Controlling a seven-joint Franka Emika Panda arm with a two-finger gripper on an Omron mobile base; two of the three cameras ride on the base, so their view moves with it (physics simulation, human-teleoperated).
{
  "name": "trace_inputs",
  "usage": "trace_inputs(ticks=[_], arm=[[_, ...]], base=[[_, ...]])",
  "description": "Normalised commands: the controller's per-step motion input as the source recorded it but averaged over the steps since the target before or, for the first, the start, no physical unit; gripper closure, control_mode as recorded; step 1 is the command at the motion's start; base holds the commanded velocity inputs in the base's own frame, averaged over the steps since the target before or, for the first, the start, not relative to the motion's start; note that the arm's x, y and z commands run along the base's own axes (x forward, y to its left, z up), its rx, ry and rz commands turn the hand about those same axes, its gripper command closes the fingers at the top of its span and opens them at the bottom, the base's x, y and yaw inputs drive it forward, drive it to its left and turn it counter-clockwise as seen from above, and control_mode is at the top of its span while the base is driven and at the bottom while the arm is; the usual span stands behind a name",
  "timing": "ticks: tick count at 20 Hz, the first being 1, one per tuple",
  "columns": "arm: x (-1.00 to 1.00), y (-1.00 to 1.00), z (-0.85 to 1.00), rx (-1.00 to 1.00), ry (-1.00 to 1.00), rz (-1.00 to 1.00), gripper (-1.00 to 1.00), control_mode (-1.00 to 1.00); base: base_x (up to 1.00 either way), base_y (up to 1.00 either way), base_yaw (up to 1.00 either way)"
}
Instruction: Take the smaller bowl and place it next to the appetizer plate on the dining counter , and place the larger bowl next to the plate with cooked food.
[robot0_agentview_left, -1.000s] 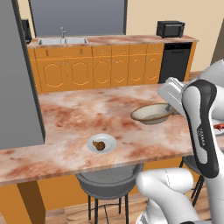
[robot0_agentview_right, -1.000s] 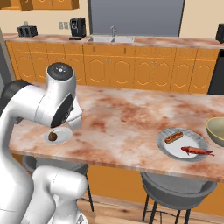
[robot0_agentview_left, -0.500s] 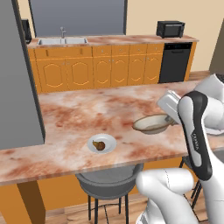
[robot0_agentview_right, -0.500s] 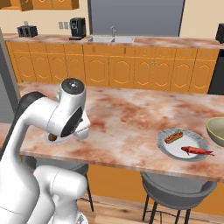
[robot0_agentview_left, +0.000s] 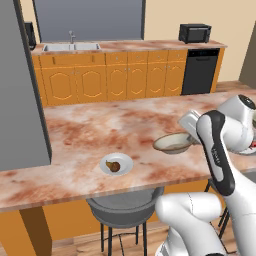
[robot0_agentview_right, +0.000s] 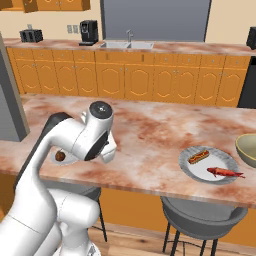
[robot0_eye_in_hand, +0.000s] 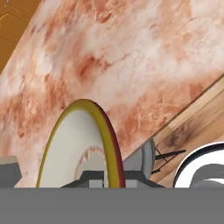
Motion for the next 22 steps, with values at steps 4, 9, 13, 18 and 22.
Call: trace_inputs(ticks=[4,9,13,18,22], arm=[[0.42,-0.02,-0.29,0.00,0.00,0.00,1.00,-1.00],[0.25,0.00,-0.27,0.00,0.00,0.00,1.00,-1.00],[0.07,0.00,-0.29,0.00,0.00,0.00,1.00,-1.00],[0.07,0.00,-0.30,0.00,0.00,0.00,1.00,-1.00],[0.14,0.01,-0.32,0.00,0.00,0.00,1.00,-1.00]], base=[[0.00,0.00,0.00],[0.00,0.00,0.00],[0.00,0.00,0.00],[0.00,0.00,0.00],[0.00,0.00,0.00]])
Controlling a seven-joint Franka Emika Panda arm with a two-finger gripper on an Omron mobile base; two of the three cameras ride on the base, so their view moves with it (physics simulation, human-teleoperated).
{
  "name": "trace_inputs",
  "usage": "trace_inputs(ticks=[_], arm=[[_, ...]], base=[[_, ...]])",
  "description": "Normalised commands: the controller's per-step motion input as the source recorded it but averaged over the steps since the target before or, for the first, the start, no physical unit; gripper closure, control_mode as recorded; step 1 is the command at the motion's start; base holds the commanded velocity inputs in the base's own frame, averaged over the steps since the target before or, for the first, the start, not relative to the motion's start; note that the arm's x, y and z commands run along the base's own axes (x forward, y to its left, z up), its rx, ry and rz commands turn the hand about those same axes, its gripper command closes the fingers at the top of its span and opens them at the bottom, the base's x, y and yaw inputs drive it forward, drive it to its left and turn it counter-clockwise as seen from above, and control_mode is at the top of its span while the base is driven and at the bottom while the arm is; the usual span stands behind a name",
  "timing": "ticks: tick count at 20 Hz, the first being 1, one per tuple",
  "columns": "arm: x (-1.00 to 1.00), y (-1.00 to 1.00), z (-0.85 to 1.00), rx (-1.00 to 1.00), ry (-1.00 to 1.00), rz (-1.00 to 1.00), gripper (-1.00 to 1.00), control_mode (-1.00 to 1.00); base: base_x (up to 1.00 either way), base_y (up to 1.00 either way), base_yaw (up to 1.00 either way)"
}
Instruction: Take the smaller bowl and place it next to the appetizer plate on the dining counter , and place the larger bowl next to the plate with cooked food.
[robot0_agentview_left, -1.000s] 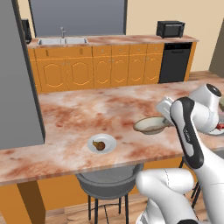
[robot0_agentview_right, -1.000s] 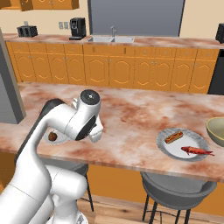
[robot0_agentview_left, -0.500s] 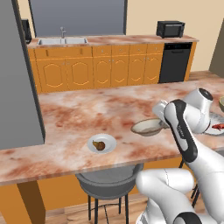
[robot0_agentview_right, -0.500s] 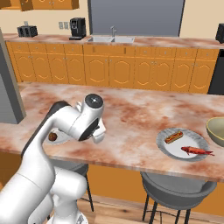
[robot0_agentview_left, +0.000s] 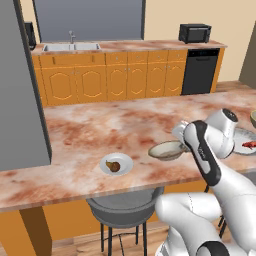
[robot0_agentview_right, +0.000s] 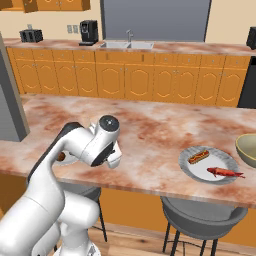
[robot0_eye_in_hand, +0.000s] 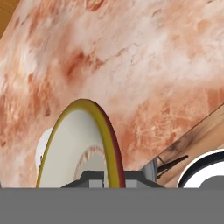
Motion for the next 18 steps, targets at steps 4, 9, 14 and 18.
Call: trace_inputs(ticks=[4,9,14,18], arm=[[0.21,0.01,-0.29,0.00,0.00,0.00,1.00,-1.00],[0.29,0.03,-0.31,0.00,0.01,0.00,1.00,-1.00],[0.32,0.05,-0.30,0.00,0.02,0.00,1.00,-1.00],[0.38,0.07,-0.28,0.00,0.03,0.00,1.00,-1.00]], base=[[0.00,0.00,0.00],[0.00,0.00,0.00],[0.00,0.00,0.00],[0.00,0.00,0.00]])
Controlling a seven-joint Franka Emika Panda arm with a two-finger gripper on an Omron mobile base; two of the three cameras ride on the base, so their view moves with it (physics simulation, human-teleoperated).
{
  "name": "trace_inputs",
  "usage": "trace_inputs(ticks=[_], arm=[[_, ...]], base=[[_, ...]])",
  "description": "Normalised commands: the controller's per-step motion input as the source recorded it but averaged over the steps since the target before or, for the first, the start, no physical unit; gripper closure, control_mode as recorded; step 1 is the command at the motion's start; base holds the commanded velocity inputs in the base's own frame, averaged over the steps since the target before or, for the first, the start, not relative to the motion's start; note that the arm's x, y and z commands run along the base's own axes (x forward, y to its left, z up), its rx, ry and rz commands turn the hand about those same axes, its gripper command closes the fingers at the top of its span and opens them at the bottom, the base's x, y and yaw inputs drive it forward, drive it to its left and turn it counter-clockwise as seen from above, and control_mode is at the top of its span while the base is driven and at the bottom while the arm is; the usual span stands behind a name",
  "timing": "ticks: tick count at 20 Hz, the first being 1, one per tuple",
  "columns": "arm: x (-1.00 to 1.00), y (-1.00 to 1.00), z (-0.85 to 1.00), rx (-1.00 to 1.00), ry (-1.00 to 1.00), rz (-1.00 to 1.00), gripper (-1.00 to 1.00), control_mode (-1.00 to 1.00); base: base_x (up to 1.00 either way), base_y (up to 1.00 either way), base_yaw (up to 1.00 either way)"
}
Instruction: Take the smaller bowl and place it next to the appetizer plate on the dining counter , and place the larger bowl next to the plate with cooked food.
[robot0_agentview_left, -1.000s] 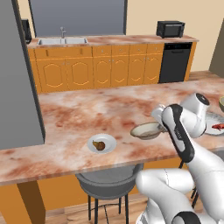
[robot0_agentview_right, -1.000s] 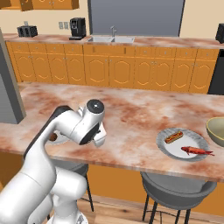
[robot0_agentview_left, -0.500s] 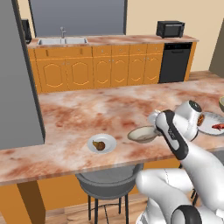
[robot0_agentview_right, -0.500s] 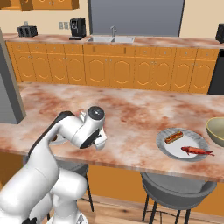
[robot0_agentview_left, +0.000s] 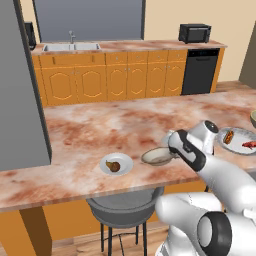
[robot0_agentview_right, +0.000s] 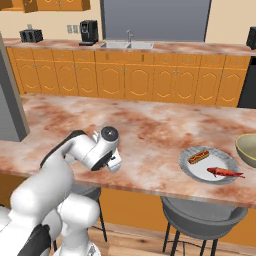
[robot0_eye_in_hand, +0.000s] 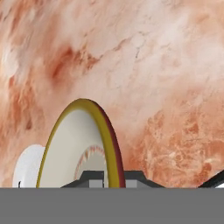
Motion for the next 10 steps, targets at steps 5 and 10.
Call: trace_inputs(ticks=[5,10], arm=[[0.39,0.07,-0.27,0.00,0.03,0.00,1.00,-1.00],[0.40,0.06,-0.25,0.00,0.03,0.00,1.00,-1.00]], base=[[0.00,0.00,0.00],[0.00,0.00,0.00]])
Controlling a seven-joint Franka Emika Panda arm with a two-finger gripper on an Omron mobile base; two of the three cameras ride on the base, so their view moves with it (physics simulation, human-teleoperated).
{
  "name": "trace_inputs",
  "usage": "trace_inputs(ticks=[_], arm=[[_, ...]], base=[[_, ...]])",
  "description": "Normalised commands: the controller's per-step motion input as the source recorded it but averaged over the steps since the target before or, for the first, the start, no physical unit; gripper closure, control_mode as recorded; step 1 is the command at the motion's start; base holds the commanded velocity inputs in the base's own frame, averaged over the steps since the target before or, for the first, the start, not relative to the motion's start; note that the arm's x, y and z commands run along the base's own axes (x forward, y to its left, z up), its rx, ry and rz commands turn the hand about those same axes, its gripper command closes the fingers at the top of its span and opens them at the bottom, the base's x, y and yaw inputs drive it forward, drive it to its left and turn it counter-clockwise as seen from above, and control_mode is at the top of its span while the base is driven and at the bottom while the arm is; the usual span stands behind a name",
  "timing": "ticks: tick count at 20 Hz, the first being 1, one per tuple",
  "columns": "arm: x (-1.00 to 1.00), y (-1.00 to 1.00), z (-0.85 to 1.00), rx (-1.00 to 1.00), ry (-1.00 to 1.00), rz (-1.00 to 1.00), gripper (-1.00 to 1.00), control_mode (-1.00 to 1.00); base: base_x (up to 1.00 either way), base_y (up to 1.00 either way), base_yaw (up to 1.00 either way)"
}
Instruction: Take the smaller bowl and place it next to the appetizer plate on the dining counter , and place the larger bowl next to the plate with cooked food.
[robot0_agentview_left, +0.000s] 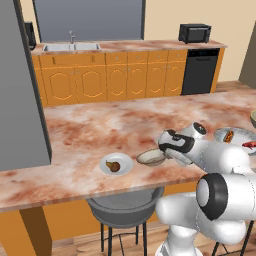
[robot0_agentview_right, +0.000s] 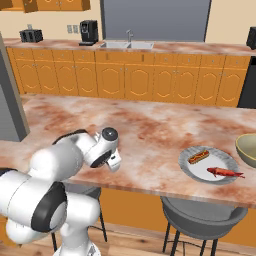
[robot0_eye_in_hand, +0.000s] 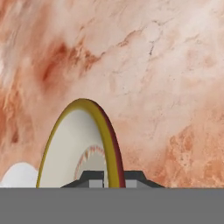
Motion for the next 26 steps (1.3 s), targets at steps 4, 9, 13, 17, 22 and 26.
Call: trace_inputs(ticks=[4,9,13,17,22,26], arm=[[0.40,0.04,-0.25,0.00,0.03,0.00,1.00,-1.00],[0.36,0.01,-0.25,0.00,0.01,0.00,1.00,-1.00],[0.28,0.00,-0.22,0.00,0.00,0.00,1.00,-1.00],[0.10,0.00,-0.16,-0.01,0.00,0.00,1.00,-1.00],[-0.27,-0.04,0.33,0.00,0.00,0.00,-1.00,-1.00],[0.00,-0.28,1.00,0.00,0.00,0.00,-1.00,-1.00]], base=[[0.00,0.00,0.00],[0.00,0.00,0.00],[0.00,0.00,0.00],[0.00,0.00,0.00],[0.00,0.00,0.00],[0.00,0.00,0.00]])
